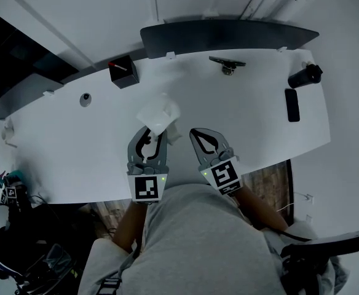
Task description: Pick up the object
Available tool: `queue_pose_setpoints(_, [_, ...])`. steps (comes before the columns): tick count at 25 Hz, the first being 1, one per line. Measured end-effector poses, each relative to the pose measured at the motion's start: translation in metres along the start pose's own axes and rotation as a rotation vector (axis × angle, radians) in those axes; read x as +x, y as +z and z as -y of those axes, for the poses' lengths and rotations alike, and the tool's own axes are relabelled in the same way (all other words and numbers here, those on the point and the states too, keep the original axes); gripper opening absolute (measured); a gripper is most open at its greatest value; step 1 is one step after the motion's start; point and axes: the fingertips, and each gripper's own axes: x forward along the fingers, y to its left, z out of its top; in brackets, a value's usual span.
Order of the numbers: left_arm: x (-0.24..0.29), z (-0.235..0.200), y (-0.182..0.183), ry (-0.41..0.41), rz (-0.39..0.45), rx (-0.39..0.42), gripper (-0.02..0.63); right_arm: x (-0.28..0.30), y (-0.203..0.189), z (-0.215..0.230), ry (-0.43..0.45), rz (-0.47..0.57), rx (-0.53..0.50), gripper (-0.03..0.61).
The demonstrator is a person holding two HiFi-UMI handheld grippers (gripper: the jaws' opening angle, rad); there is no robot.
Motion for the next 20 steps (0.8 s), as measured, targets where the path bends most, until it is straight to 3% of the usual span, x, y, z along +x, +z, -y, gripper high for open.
queue_pose_setpoints(3, [-0.016,0.013,0.011,0.019,0.048,-0.006,0.123,-0.006,0.004,0.002,-0.014,0.024,-0.011,0.002])
queue_pose_setpoints(20, [-0.031,0.039,0.010,0.036,0.038,-0.013,0.123,-0.030,0.010,-0.003,-0.009,0.082,-0.027,0.002])
